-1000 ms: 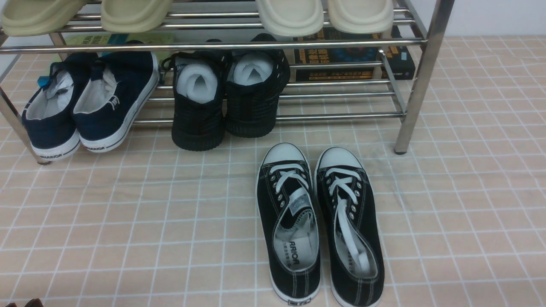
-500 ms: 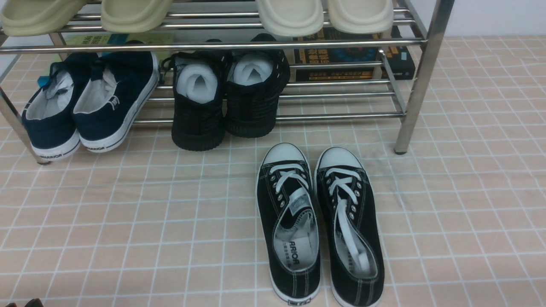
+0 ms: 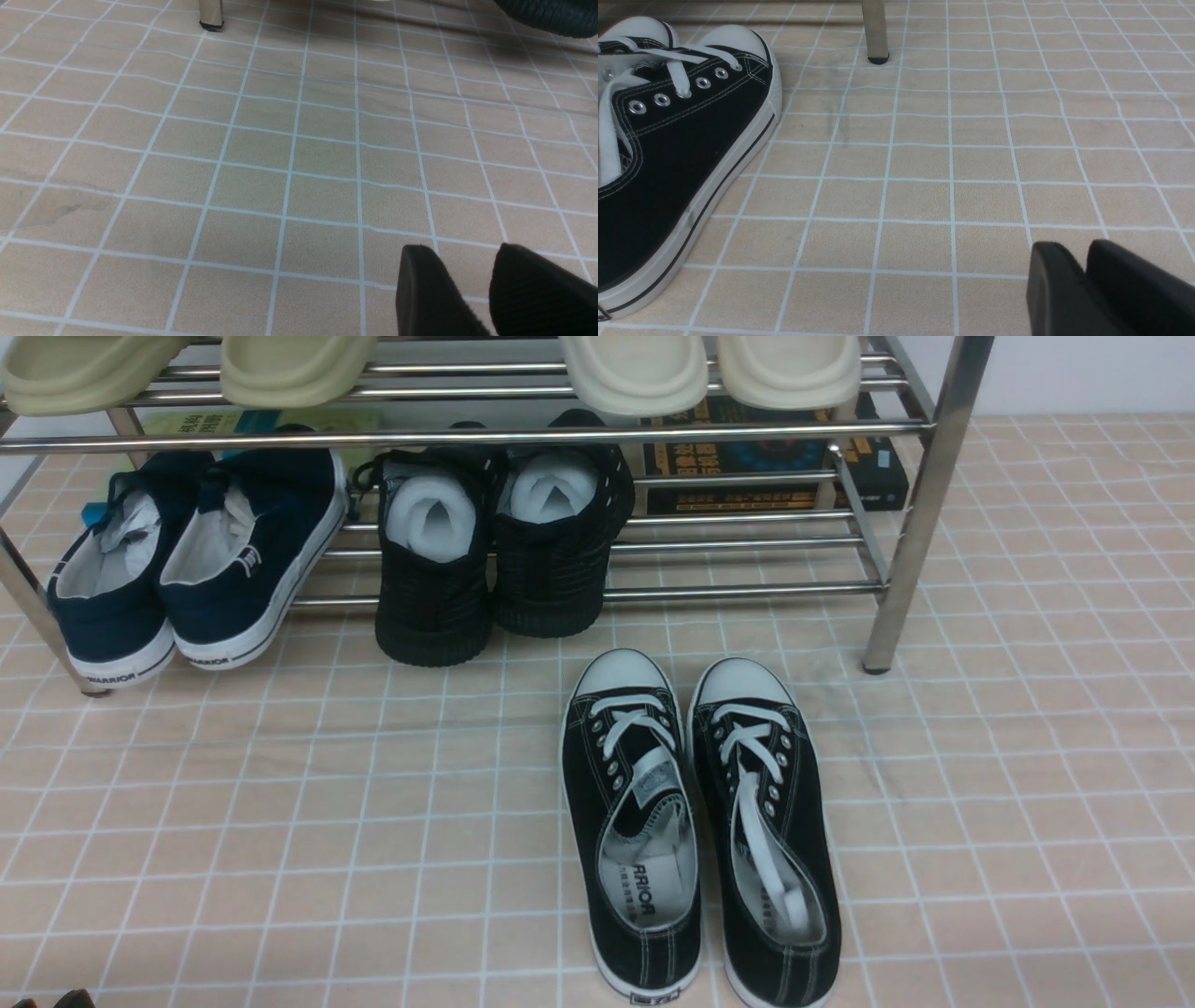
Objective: Take the shoes off the shelf from the light coffee tablecloth by hand.
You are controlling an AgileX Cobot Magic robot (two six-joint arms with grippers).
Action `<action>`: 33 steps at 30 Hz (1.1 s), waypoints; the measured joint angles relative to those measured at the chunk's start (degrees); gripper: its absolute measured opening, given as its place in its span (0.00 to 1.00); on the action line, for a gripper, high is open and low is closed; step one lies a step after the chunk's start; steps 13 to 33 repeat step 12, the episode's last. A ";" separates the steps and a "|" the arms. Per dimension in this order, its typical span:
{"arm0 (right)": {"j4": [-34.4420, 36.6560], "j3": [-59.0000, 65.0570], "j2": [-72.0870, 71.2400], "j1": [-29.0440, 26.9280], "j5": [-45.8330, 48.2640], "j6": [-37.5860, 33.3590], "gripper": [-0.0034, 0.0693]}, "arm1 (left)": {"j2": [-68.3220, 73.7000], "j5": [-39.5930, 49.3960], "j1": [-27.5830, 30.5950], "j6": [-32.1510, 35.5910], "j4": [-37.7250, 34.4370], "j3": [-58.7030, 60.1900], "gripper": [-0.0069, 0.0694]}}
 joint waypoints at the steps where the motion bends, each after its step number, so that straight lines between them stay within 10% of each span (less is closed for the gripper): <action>1: 0.00 0.00 0.00 0.00 0.00 0.00 0.22 | 0.00 0.00 0.00 0.00 0.00 0.00 0.41; 33: 0.00 0.00 0.00 0.00 0.00 0.00 0.23 | 0.00 0.00 0.00 -0.05 0.00 0.00 0.41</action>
